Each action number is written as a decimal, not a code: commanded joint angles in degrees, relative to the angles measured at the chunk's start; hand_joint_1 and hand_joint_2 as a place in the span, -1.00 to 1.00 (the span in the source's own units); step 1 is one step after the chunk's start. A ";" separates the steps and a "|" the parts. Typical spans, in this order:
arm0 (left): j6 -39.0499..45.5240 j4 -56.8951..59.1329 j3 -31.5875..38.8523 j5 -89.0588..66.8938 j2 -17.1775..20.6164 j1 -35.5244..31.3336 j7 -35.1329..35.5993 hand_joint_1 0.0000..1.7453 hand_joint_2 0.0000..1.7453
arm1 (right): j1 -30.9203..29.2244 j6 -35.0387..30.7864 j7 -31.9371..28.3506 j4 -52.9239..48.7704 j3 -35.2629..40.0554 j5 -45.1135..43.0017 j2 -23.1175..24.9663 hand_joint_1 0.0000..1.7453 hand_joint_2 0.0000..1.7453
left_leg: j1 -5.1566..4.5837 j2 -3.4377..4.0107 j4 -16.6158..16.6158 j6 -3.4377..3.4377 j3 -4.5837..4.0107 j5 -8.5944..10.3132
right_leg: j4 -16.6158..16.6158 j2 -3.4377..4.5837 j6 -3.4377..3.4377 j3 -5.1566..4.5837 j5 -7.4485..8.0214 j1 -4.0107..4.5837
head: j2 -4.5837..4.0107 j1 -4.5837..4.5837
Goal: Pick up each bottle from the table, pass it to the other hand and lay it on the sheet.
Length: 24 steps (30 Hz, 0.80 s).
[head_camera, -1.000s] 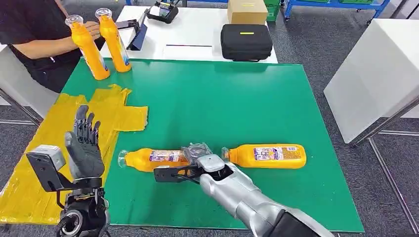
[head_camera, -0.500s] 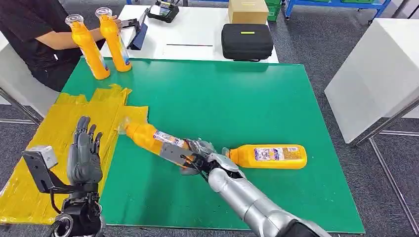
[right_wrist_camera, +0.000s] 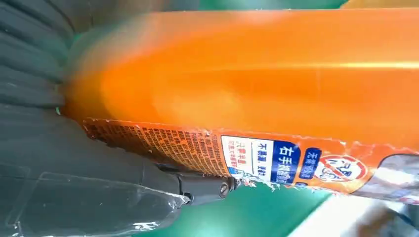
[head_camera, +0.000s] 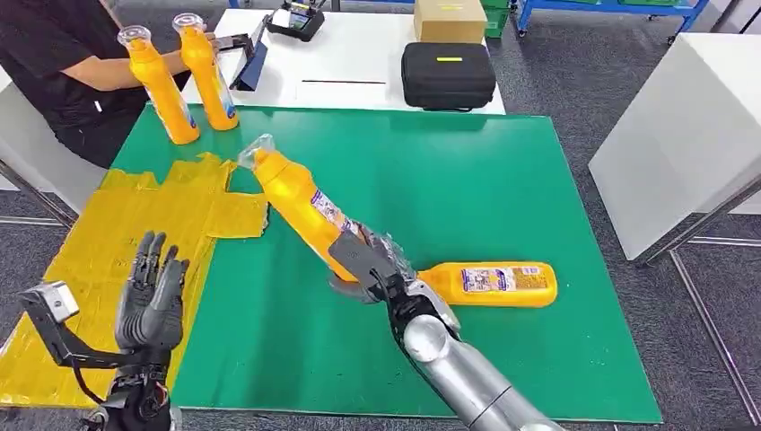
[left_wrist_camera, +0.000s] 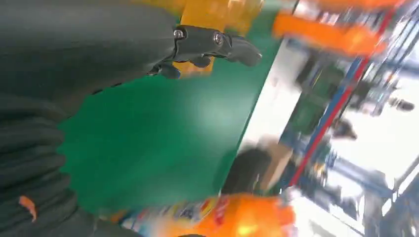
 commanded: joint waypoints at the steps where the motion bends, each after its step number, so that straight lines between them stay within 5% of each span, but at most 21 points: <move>1: -1.96 1.48 -8.08 2.36 2.40 -1.20 0.06 -1.00 1.00 | 1.53 -0.60 -0.30 -5.65 8.66 2.61 -2.07 1.00 1.00 | 0.02 -0.07 -0.02 0.01 0.10 -0.06 | 0.00 -0.07 -0.21 0.11 -0.07 0.04 | 0.00 0.00; 14: 0.01 0.02 -13.15 -1.70 3.83 -2.85 -1.11 -1.00 1.00 | 2.32 -6.43 0.85 -5.49 21.11 12.98 -0.81 1.00 1.00 | 0.05 -0.02 0.00 0.00 0.13 -0.09 | 0.00 -0.01 -0.26 0.12 -0.09 0.08 | 0.00 0.02; 24: 5.26 -0.32 -12.17 0.17 4.87 -2.36 -2.79 -1.00 1.00 | -1.05 -2.58 -2.37 -2.10 33.06 12.21 -0.08 1.00 1.00 | 0.04 -0.02 -0.02 0.01 0.25 -0.13 | 0.01 -0.02 -0.36 0.23 -0.14 0.08 | 0.00 -0.02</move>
